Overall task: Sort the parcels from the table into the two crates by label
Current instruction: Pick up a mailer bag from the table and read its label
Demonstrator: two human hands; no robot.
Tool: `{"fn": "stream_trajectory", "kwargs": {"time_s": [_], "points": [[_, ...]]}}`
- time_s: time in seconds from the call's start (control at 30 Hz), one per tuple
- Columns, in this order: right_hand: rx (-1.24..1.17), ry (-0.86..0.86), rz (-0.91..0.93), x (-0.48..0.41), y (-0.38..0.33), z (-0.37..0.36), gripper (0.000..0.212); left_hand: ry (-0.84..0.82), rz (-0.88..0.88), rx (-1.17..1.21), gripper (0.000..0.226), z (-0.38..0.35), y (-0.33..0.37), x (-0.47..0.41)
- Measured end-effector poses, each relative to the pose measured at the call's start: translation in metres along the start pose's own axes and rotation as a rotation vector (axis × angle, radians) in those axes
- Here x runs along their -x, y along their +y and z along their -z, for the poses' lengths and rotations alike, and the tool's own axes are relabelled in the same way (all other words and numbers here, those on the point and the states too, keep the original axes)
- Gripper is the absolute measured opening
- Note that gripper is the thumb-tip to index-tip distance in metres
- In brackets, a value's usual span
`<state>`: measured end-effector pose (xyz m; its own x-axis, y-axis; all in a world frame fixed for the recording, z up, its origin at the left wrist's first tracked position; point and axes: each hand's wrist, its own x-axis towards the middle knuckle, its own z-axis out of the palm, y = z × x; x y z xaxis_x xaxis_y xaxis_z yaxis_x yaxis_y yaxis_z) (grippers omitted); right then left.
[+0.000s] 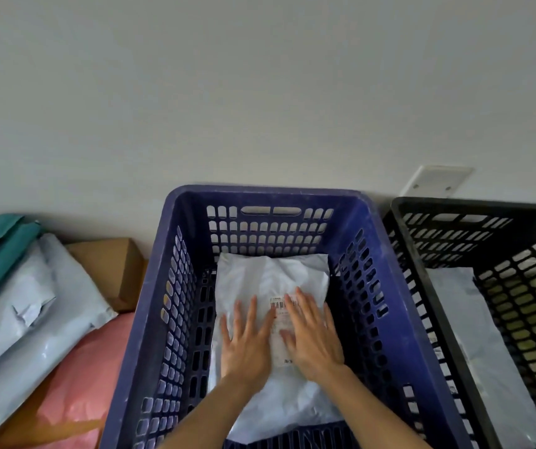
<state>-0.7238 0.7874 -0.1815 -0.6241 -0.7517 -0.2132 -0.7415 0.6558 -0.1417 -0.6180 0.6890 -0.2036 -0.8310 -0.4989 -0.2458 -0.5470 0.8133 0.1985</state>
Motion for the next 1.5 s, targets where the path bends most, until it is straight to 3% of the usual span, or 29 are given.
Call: {"fn": "stream_trajectory", "kwargs": {"time_s": [0.07, 0.2, 0.3, 0.5, 0.6, 0.73, 0.83, 0.97, 1.13, 1.5], "points": [[0.005, -0.067, 0.007, -0.002, 0.007, -0.012, 0.073, -0.033, 0.015, 0.004, 0.054, -0.009, -0.004, -0.002], [-0.003, -0.137, -0.027, -0.001, 0.016, -0.021, 0.089, -0.046, -0.001, -0.019, 0.057, -0.025, -0.016, -0.008], [-0.03, -0.159, -0.034, -0.002, 0.017, -0.025, 0.089, -0.118, 0.044, 0.022, 0.053, -0.027, -0.018, -0.011], [-0.077, -0.165, -0.042, -0.004, 0.015, -0.033, 0.087, -0.033, 0.005, -0.024, 0.053, -0.03, -0.02, -0.013], [-0.087, -0.178, -0.047, -0.002, 0.015, -0.031, 0.09, -0.105, 0.022, -0.026, 0.052, -0.025, -0.017, -0.011], [-0.089, -0.187, -0.082, 0.003, 0.013, -0.021, 0.084, -0.195, 0.038, -0.041, 0.052, -0.006, -0.011, -0.008], [-0.122, -0.205, -0.129, 0.01, 0.012, -0.012, 0.065, -0.228, 0.03, -0.017, 0.053, 0.006, -0.011, -0.001], [-0.183, -0.14, -0.132, 0.025, 0.011, 0.001, 0.064, -0.285, -0.006, -0.096, 0.055, 0.027, -0.011, 0.014], [-0.237, -0.043, -0.151, 0.05, -0.001, 0.031, 0.062, -0.21, -0.047, -0.162, 0.057, 0.063, -0.008, 0.041], [-0.279, 0.182, -0.043, 0.156, -0.067, 0.093, 0.055, 0.159, -0.096, -0.172, 0.051, 0.142, -0.022, 0.161]]}}
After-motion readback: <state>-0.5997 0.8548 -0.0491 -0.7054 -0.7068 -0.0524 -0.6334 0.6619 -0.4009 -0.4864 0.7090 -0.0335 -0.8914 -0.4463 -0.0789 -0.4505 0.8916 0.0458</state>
